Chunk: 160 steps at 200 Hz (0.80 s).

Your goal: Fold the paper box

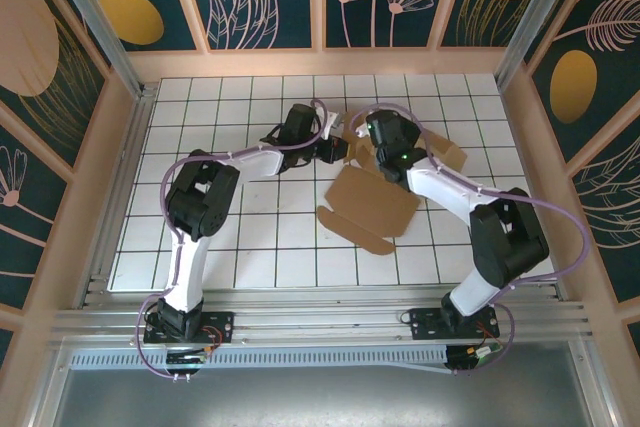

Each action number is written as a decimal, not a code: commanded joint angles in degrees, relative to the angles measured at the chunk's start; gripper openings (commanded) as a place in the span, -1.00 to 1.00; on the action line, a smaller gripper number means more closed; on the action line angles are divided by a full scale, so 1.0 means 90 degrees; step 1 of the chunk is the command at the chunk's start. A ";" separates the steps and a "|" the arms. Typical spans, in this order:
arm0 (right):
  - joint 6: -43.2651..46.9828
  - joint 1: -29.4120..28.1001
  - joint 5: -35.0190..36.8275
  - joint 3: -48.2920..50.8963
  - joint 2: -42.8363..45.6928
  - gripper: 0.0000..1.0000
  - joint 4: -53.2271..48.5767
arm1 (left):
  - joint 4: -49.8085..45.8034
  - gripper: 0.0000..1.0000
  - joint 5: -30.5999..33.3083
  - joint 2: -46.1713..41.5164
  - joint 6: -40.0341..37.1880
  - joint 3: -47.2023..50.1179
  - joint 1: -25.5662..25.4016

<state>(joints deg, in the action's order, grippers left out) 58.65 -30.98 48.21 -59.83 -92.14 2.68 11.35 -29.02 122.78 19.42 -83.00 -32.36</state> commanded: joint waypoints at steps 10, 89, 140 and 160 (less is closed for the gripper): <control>0.0271 -0.0249 0.0112 0.0585 0.0098 -1.00 0.1544 | 0.1544 -0.90 0.0575 -0.0324 0.0180 0.0296 -0.0078; -0.0088 -0.0464 0.0296 0.0971 -0.0065 -1.00 0.2084 | 0.2882 -0.88 0.1642 -0.0482 -0.0122 0.1378 -0.0728; -0.0280 -0.0729 0.0357 0.1412 -0.0006 -0.98 0.2241 | 0.3240 -0.89 0.1867 -0.0570 0.0129 0.2065 -0.0900; -0.0310 -0.0846 0.0368 0.1712 0.0137 -0.86 0.2266 | 0.3428 -0.88 0.2098 -0.0633 0.0124 0.2461 -0.0916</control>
<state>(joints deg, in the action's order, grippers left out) 59.00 -36.18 53.93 -47.68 -92.09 20.80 35.14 -10.59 119.96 19.22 -64.07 -39.16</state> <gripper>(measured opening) 0.059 0.061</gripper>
